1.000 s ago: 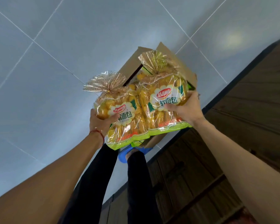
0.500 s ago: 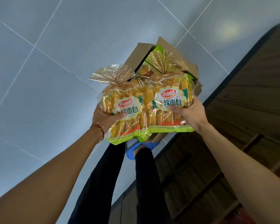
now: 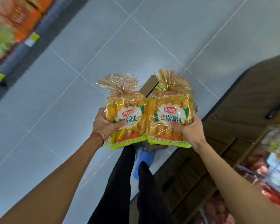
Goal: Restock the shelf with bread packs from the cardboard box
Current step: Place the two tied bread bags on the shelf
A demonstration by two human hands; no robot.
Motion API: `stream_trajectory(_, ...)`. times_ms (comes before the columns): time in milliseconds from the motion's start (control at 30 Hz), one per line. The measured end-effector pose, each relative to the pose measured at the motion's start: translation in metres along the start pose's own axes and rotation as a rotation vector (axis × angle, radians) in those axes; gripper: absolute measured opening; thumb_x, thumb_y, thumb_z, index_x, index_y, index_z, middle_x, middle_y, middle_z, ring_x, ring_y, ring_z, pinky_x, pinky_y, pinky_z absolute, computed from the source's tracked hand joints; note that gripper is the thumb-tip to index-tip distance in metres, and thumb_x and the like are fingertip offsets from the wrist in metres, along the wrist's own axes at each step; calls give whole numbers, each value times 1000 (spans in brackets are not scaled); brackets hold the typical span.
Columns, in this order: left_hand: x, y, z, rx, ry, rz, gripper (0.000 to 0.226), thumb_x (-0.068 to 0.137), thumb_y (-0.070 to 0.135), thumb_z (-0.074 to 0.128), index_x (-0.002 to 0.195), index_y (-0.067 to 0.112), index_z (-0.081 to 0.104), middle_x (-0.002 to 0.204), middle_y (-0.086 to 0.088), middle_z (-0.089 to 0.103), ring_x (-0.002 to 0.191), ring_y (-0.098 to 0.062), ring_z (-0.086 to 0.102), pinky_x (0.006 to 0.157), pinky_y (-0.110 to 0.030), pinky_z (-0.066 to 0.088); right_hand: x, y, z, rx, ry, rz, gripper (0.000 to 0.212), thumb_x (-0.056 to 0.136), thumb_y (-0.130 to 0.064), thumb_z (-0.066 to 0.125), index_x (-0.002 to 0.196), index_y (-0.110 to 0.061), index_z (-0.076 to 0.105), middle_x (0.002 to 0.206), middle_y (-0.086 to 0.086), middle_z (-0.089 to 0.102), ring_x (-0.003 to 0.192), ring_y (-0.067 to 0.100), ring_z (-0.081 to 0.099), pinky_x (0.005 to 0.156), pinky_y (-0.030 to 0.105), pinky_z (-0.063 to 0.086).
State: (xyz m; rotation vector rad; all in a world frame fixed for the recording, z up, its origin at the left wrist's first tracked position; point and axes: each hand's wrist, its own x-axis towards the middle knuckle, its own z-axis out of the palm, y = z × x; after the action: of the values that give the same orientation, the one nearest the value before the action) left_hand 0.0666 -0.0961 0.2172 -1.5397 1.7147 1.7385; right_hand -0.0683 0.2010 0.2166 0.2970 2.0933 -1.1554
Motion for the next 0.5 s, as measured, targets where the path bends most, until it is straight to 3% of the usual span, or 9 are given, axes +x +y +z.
stream_trajectory(233, -122, 37, -63, -133, 182, 170, 73, 58, 26, 93, 118, 22, 53, 107, 6, 68, 94, -14, 68, 81, -39, 59, -76, -81, 2, 9, -89, -206, 74, 61, -40, 98, 127, -31, 65, 115, -11, 77, 105, 10, 74, 92, 43, 61)
stream_trajectory(400, -198, 54, -112, -194, 259, 239, 73, 60, 25, 92, 123, 23, 54, 109, 5, 69, 95, -15, 69, 72, -31, 60, -140, -137, 7, 33, -138, -337, 73, 64, -28, 97, 130, -28, 64, 113, -12, 77, 101, 3, 74, 84, 28, 61)
stream_trajectory(500, -230, 65, -143, -226, 301, 280, 69, 61, 23, 91, 120, 21, 56, 106, 6, 71, 93, -13, 70, 65, -23, 58, -167, -169, 14, 38, -182, -373, 78, 59, -36, 96, 129, -28, 63, 112, -12, 77, 99, 4, 74, 81, 29, 61)
